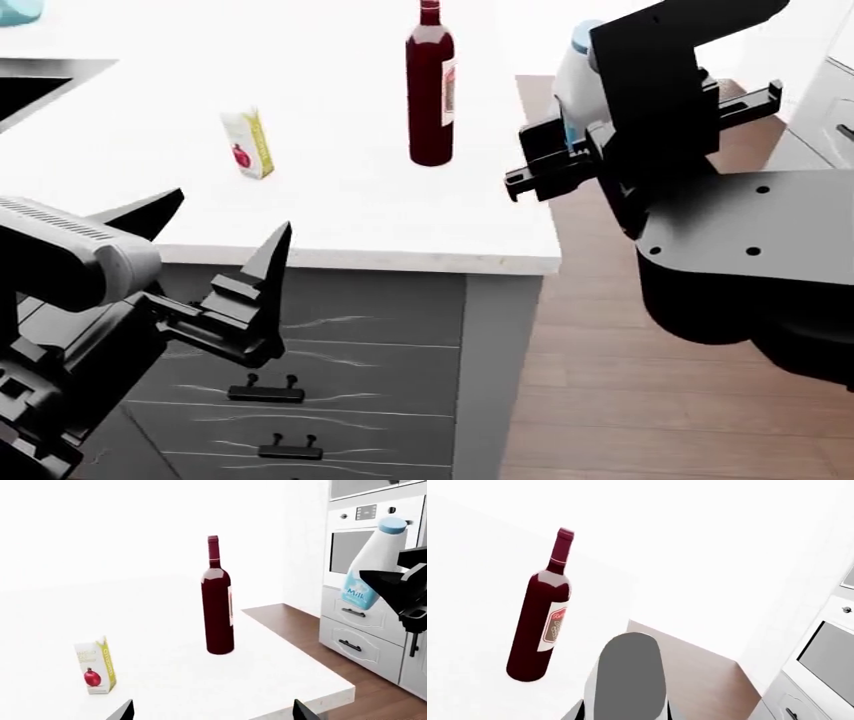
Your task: Move the drinks to the dining counter.
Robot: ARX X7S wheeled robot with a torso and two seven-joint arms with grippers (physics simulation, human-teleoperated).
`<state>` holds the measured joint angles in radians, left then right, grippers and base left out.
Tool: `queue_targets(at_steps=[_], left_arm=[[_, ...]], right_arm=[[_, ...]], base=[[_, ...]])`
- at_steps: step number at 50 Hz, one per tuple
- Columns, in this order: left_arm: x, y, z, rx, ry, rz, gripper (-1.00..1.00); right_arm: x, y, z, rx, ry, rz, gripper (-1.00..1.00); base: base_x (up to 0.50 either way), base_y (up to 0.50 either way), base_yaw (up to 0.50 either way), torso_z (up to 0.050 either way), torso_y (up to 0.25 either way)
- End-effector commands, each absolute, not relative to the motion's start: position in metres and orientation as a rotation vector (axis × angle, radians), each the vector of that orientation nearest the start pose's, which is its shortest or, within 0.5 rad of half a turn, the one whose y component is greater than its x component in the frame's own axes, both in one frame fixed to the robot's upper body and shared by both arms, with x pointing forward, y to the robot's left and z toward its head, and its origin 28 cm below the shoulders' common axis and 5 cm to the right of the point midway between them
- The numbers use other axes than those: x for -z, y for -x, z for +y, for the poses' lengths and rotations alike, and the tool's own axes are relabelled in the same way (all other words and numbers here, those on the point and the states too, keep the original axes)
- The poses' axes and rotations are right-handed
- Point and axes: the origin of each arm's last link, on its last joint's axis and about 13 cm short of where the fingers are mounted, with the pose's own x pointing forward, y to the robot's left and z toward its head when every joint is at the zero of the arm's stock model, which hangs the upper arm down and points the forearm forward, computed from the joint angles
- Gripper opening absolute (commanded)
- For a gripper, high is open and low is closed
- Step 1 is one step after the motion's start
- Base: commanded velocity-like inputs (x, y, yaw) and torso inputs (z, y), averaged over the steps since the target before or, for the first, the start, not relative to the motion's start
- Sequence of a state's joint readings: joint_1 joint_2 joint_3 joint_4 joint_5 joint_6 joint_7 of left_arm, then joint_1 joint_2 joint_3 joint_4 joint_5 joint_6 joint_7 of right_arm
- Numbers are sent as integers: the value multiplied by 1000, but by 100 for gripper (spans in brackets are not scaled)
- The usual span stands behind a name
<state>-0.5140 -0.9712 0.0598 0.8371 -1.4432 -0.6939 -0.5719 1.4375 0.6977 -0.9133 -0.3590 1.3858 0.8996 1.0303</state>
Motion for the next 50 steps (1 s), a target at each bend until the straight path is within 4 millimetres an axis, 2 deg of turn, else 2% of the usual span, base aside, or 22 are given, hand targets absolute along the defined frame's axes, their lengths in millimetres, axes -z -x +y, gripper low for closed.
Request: queue_targets(at_steps=[1,50], left_arm=[[-244,-175,259,363,-47,-96,100],[-245,-175,259,363,-49,-101,100]], right_arm=[[-299,-265,-92,15,402,-85,-100],[-300,-268,-91,15,421,-82,-100]], base=[[-499,-25,0,0,0],[-499,-25,0,0,0]])
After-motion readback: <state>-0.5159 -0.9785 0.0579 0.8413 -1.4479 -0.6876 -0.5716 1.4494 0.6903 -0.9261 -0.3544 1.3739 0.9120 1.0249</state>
